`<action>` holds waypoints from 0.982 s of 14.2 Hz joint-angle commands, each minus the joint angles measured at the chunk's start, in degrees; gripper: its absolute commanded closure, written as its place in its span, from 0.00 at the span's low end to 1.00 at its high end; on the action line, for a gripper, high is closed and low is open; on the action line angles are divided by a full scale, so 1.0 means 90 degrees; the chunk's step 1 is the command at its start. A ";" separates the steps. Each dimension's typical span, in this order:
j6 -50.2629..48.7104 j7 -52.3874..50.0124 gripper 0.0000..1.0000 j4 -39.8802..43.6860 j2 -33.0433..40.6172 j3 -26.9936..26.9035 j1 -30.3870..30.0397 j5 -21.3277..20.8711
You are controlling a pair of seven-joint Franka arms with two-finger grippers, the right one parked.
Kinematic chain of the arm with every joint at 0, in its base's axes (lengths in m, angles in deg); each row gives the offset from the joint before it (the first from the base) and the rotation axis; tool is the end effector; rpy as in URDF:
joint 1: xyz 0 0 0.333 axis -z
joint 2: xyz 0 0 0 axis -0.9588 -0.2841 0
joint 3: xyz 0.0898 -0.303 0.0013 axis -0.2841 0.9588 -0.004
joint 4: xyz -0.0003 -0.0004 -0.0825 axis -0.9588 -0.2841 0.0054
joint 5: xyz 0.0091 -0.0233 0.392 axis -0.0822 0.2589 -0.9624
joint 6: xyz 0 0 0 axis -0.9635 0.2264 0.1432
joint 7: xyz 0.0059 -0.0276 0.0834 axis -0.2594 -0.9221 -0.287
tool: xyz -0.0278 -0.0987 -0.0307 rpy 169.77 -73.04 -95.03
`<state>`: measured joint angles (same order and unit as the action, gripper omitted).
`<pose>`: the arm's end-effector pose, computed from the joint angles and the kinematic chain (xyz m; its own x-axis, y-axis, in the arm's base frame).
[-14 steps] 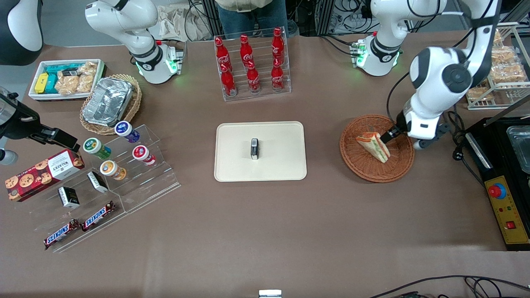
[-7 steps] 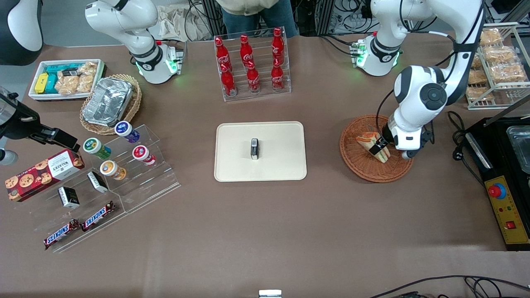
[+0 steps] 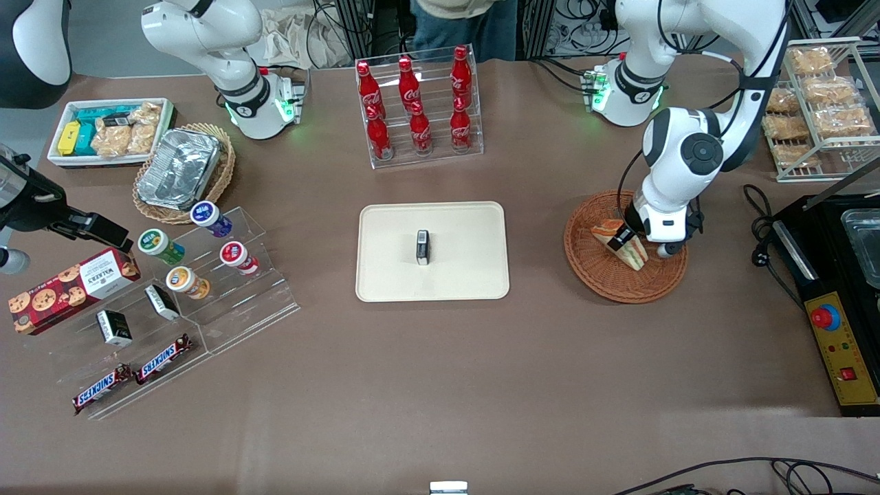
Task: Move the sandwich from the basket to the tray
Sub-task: 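Lower the left gripper and grasp the wrapped sandwich upright, then lift the sandwich out of the basket with the left gripper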
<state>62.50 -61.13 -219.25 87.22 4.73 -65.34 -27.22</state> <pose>0.4495 -0.1043 0.2592 0.7025 0.7114 -0.0170 0.7115 -0.7016 0.0389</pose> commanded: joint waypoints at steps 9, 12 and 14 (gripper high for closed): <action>-0.4701 0.1453 1.00 0.3369 0.0479 -0.0081 -0.0183 -0.0099; -0.5522 0.2039 1.00 0.4366 0.0411 -0.0168 -0.0193 -0.0099; -0.6283 0.2750 1.00 0.5079 0.0255 -0.0383 -0.0193 -0.0051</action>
<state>12.36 -42.37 -181.00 92.42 2.94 -66.83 -27.47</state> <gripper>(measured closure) 0.850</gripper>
